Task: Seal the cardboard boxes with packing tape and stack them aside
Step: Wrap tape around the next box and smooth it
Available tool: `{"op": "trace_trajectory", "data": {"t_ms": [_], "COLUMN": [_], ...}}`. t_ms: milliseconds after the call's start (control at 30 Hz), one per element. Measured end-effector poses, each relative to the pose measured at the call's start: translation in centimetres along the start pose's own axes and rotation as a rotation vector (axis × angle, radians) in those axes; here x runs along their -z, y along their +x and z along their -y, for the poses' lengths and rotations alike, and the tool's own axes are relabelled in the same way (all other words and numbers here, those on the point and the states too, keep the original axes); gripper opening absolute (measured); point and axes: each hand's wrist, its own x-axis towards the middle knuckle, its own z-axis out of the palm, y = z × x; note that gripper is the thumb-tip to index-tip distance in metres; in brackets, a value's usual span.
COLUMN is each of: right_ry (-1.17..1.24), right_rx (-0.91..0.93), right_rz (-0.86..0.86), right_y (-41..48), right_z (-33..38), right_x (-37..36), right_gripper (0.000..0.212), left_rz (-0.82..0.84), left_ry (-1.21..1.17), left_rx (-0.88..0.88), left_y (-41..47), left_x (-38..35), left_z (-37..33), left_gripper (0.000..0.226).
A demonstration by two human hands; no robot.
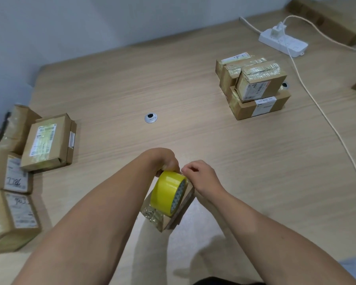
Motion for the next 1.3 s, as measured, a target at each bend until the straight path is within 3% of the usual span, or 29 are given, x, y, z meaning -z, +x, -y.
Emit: {"op": "trace_trajectory", "data": {"t_ms": [100, 267, 467, 600, 767, 900, 1000, 1200, 1300], "right_ry": [-0.194, -0.116, -0.372, -0.349, -0.318, -0.381, -0.379, -0.547, -0.546], "right_rx": [0.038, 0.019, 0.031, 0.026, -0.022, 0.097, 0.141, 0.166, 0.175], "right_rz": [0.020, 0.060, 0.022, -0.025, -0.043, -0.016, 0.027, 0.060, 0.082], "right_y": [-0.6, -1.3, -1.2, -1.3, -1.9, -2.6, -2.6, -1.8, -1.1], "right_z": [-0.9, -0.3, -0.1, 0.4, 1.0, 1.3, 1.5, 1.5, 1.6], "right_x": [-0.7, -0.6, -1.3, -1.8, -1.9, -1.8, -1.7, -1.1, -1.0], "right_gripper": [0.039, 0.049, 0.042, 0.036, 0.018, 0.025, 0.023, 0.021, 0.017], "left_rz": [-0.004, -0.038, -0.087, -0.150, -0.069, -0.313, -0.426, -0.455, -0.423], "left_ry": [-0.010, -0.017, -0.315, -0.504, -0.797, -0.724, -0.699, -0.865, -1.086], "left_rx": [-0.005, 0.006, -0.031, -0.039, -0.127, -0.136, -0.167, -0.287, -0.301], "left_y": [-0.2, -0.8, -2.1, -3.2, -4.6, -6.1, -7.4, -8.6, -8.7], "left_x": [-0.1, -0.5, -0.6, -1.3, -2.9, -4.8, -6.0, -8.5, -10.6], "left_z": [0.1, 0.2, 0.4, 0.9, 2.5, 3.7, 4.4, 6.2, 6.7], "left_gripper": [0.028, 0.033, 0.023, 0.022, 0.040, 0.070, 0.064, 0.056, 0.056]}}
